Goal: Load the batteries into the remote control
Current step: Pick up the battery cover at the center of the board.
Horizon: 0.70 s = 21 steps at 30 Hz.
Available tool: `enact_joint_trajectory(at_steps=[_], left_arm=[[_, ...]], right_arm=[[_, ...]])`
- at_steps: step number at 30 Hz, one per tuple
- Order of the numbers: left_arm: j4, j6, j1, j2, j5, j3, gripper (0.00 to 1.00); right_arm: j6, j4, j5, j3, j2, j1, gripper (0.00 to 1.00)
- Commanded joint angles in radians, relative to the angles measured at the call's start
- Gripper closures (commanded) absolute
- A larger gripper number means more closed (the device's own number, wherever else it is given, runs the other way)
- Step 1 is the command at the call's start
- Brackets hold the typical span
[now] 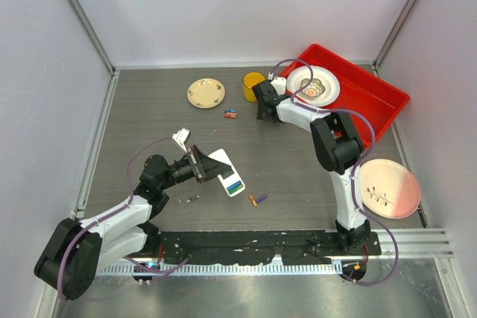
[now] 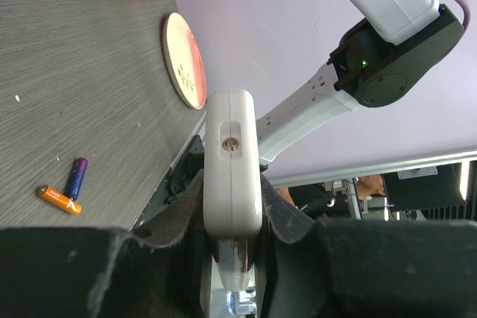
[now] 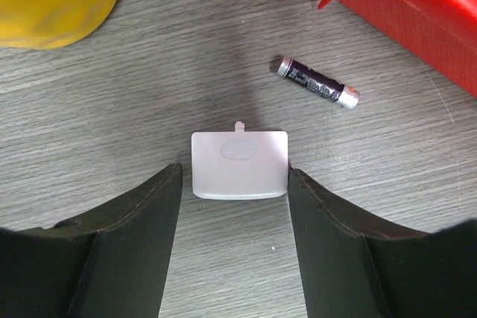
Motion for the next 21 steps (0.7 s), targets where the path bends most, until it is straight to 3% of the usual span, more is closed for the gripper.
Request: enact_joint_trajectory(at_steps=[1,13,21], left_arm=[[0.026,0.021,0.007,-0.021,0.011,0.023,1.00],[0.015,0.022,0.007,-0.021,0.010,0.032,1.00],[0.009,0.021,0.007,-0.020,-0.004,0.029,1.00]], right_arm=[[0.019,-0.008,0.002,0.003,0.004,0.004,0.37],[0.031,0.053,-0.047,-0.119,-0.117,0.005,0.56],[0.013,0.058,-0.079,-0.274,-0.326,0.019,0.59]])
